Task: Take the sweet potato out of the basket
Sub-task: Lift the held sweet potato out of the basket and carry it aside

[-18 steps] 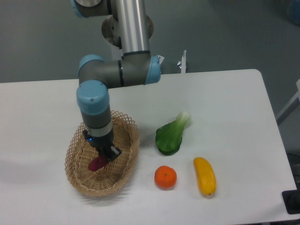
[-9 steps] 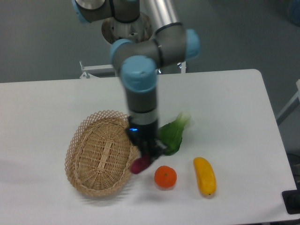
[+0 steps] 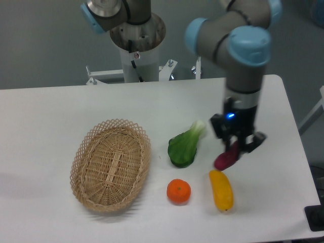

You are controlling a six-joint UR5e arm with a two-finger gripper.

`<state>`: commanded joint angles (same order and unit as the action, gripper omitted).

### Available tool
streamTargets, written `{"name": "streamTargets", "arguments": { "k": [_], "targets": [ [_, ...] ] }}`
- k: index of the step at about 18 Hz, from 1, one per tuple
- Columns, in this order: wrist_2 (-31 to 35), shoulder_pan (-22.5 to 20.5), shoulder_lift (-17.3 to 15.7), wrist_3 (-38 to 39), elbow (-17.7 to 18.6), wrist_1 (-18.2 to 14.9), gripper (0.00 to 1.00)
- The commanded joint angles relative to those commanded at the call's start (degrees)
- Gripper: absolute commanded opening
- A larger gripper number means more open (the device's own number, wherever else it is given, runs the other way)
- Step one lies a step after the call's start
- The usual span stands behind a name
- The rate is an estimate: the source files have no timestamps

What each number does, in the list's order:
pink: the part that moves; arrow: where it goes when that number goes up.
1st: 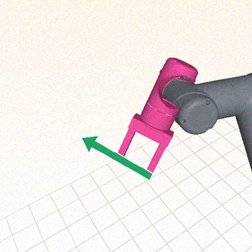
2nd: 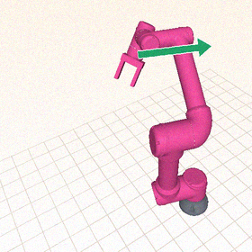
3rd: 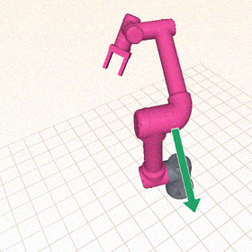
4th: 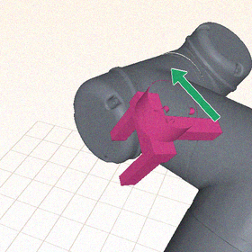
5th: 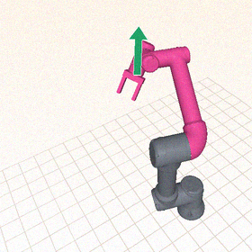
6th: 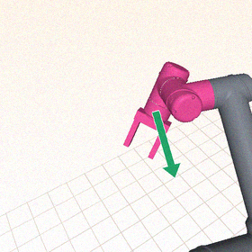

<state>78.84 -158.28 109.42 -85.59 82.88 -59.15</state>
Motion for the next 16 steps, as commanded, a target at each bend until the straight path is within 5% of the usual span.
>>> {"name": "streamTargets", "arguments": {
  "k": [16],
  "targets": [
    [0.4, -2.6, 1.8, -3.3, 0.2, 1.4, 0.15]
  ]
}}
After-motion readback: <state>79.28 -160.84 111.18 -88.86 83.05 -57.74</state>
